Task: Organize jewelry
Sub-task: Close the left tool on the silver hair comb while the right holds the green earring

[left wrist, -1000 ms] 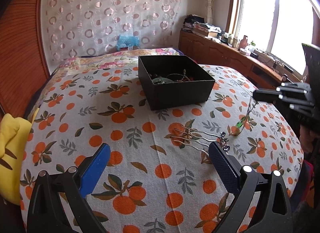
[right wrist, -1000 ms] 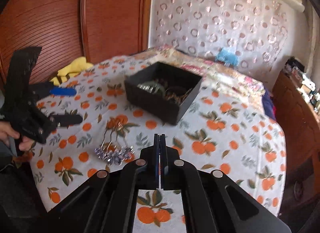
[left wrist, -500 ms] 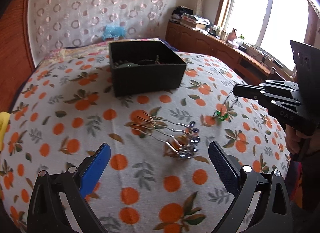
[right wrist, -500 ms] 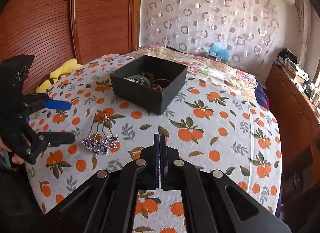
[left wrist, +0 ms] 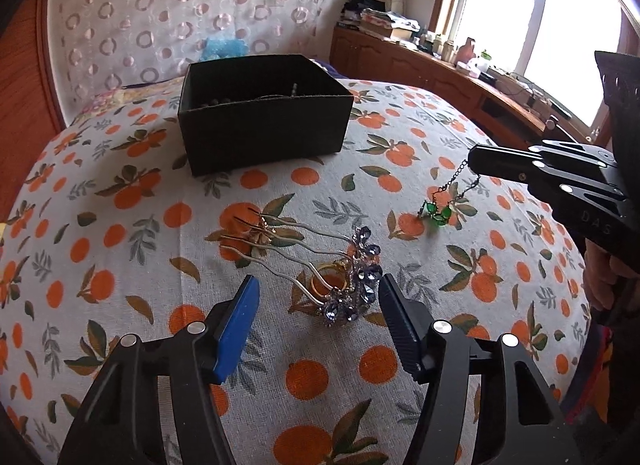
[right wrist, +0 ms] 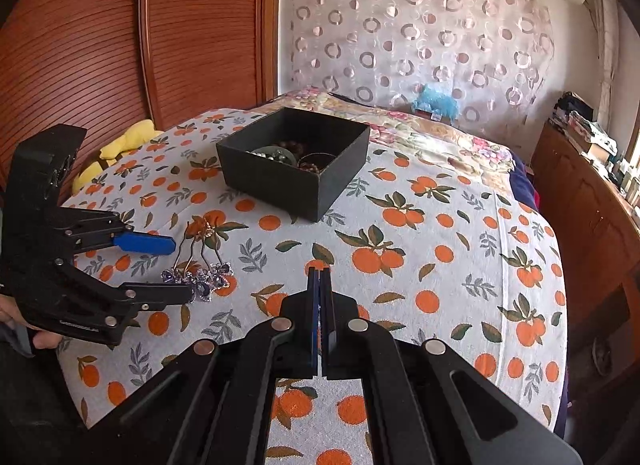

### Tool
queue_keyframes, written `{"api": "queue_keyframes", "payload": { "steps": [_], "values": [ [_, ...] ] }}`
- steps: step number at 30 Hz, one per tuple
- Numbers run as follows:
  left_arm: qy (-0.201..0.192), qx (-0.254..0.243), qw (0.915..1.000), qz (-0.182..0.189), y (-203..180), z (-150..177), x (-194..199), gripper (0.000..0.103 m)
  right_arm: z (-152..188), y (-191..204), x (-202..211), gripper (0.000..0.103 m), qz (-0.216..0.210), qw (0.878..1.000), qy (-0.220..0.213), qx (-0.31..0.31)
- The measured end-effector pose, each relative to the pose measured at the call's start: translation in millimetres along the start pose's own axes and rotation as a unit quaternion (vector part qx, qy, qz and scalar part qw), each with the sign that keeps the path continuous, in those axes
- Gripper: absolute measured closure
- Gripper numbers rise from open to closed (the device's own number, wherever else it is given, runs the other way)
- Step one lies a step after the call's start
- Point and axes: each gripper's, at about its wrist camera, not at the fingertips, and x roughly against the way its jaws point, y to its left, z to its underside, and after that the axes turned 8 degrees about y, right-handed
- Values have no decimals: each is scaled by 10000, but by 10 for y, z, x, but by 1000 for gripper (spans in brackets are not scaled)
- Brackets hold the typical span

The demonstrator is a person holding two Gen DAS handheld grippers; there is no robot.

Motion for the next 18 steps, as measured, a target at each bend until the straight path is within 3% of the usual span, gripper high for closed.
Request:
{"api": "queue_keyframes", "payload": {
  "steps": [6,8,11,18],
  "values": [
    [-111,67,9998,158,20,18,49,73,27,-4,-13,102,4,10000,10,-18],
    [-168,95,9997,169,37,27,84,87,27,-9,-16,102,8,10000,12,-28],
    [-290,131,9992,261,63,45,150,93,33,3,-43,102,13,10000,26,-39],
    [-506,78,9980,362,43,21,277,94,25,38,-75,102,-9,10000,36,-23]
  ]
}}
